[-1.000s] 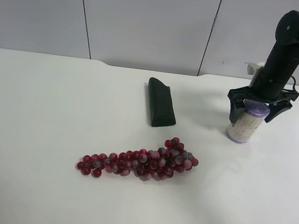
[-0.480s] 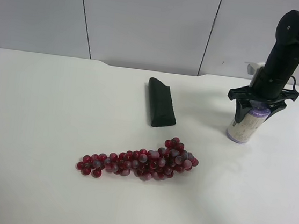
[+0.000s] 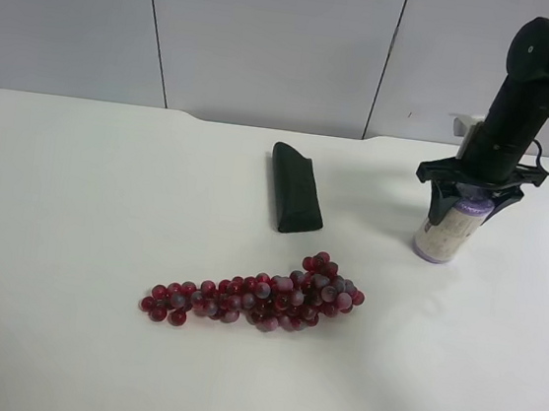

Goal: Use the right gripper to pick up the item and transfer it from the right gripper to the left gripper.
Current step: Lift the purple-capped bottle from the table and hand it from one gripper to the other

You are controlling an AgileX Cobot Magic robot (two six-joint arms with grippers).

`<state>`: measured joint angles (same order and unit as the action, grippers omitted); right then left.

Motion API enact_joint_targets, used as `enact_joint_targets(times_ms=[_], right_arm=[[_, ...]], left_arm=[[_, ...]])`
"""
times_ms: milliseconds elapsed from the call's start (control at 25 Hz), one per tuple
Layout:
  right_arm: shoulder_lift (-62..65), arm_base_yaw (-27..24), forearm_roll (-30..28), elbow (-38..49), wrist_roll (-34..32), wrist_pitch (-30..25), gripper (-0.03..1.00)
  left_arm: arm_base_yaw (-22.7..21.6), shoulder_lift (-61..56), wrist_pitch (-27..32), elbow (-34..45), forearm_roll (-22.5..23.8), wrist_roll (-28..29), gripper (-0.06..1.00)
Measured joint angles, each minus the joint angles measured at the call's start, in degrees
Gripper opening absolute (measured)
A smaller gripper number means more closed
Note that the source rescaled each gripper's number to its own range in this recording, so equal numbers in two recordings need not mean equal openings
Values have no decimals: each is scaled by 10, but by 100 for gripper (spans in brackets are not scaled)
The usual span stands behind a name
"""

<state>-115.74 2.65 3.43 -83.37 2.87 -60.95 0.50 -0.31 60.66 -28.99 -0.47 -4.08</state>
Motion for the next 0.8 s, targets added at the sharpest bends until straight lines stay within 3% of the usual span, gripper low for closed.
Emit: enact_joint_targets(times_ms=[560, 800], right_arm=[[98, 4, 49, 0, 1, -27, 0], [145, 43, 52, 0, 2, -37, 0]], left_arm=[[0, 0, 0, 0, 0, 0, 100], [0, 0, 0, 0, 0, 0, 100]])
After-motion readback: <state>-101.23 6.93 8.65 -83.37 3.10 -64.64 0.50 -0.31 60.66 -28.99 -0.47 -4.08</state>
